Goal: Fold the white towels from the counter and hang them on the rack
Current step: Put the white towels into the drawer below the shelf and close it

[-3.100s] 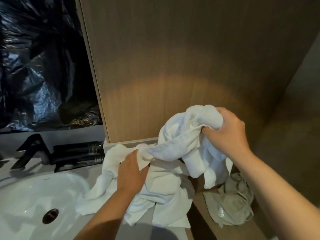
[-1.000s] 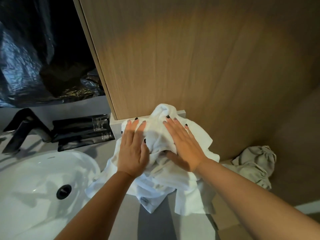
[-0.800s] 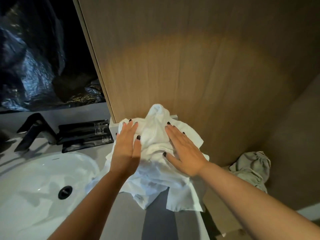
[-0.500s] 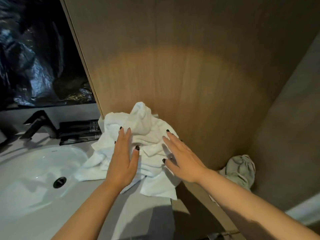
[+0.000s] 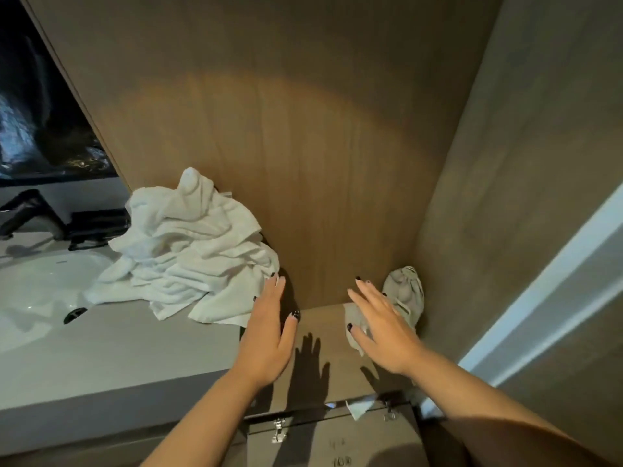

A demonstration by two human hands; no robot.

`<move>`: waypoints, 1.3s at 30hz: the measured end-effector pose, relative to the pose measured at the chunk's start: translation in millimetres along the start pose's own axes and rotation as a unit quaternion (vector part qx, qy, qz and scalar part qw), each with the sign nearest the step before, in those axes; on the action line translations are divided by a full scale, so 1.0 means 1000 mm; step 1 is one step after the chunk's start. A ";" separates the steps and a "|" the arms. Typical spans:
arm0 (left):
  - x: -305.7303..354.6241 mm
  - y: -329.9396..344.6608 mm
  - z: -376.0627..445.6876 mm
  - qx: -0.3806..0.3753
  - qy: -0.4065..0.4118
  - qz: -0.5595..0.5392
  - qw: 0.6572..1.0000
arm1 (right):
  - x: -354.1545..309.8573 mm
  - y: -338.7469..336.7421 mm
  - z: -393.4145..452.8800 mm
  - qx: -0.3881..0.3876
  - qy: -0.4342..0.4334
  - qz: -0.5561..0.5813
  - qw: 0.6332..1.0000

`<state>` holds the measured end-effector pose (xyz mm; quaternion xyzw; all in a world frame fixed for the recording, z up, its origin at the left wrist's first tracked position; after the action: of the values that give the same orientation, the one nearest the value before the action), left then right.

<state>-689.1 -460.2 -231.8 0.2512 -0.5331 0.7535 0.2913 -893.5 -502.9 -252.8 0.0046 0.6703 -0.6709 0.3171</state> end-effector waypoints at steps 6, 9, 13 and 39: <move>0.012 0.066 -0.035 -0.089 -0.013 -0.016 0.996 | 0.054 0.019 -0.060 0.012 0.076 0.010 0.997; 0.000 0.094 -0.058 -0.122 -0.019 -0.004 0.992 | 0.072 0.045 -0.094 -0.005 0.148 0.020 0.989; -0.017 0.127 -0.084 -0.149 -0.032 -0.001 0.988 | 0.074 0.083 -0.126 -0.013 0.162 0.019 0.986; -0.291 0.464 -0.232 -0.237 -0.149 0.023 0.960 | 0.301 0.459 -0.138 -0.088 0.187 0.046 0.977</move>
<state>-827.8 -411.1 -808.3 0.2723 -0.7395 0.5659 0.2424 -993.3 -458.7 -808.1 0.1329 0.7730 -0.5817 0.2157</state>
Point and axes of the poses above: each hand's wrist, its own z-axis towards the middle knuckle, its own y-axis out of the palm, x = y × z, the point moved 7 cm from there along z, towards the middle knuckle, and after that the axes turned 6 degrees about x, right-handed, at the moved point
